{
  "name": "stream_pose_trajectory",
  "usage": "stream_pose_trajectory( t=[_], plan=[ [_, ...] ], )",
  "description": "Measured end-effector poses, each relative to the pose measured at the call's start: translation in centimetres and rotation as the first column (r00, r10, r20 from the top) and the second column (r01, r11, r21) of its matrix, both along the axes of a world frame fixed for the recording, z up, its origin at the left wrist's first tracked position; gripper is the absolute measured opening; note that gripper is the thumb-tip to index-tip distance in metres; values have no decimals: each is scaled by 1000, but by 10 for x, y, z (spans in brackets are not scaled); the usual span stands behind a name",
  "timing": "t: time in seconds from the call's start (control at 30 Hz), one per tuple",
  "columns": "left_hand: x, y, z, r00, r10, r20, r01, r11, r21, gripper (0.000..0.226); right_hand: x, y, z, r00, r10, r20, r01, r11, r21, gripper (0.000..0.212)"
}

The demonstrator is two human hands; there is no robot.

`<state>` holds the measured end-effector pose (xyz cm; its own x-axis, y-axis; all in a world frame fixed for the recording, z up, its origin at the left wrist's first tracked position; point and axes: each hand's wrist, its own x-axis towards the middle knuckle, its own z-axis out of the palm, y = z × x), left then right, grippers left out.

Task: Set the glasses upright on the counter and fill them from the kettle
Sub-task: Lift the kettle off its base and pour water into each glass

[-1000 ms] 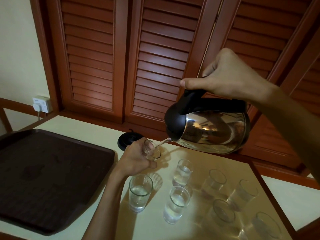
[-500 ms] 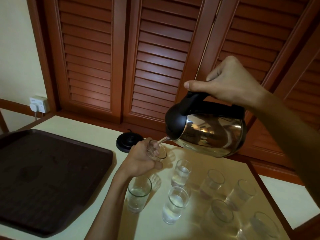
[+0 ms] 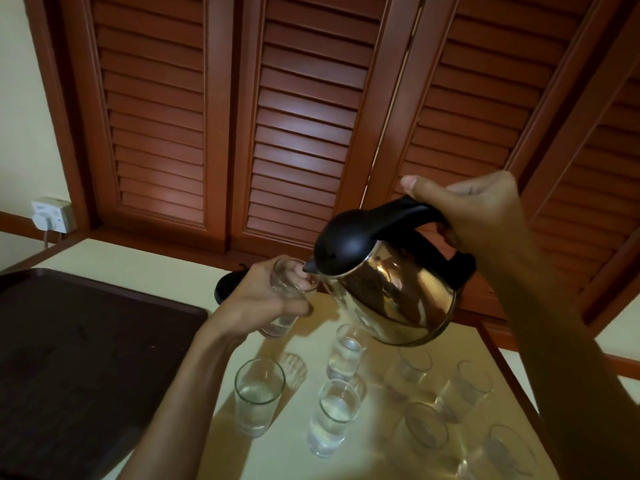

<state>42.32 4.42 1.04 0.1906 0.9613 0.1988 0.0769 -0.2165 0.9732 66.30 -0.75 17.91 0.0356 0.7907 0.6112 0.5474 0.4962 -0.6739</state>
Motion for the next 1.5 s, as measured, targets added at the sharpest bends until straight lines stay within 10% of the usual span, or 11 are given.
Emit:
stream_pose_trajectory(
  t=[0.33,0.73,1.33,1.5],
  plan=[
    [-23,30,-43,997,-77,2,76,986,-150,64,11,-17,-42,889,-160,-430,75,975,-210,56],
    [-19,29,-91,991,-123,51,130,975,-181,102,7,-9,-63,832,-82,-549,-86,958,-274,50],
    [-30,26,-102,933,-259,249,320,914,-251,70,-1,52,-96,715,-71,-696,-200,932,-301,53],
    [-61,38,-48,975,-80,209,118,978,-174,129,-6,90,-104,684,-20,-729,-320,890,-325,76]
  ],
)
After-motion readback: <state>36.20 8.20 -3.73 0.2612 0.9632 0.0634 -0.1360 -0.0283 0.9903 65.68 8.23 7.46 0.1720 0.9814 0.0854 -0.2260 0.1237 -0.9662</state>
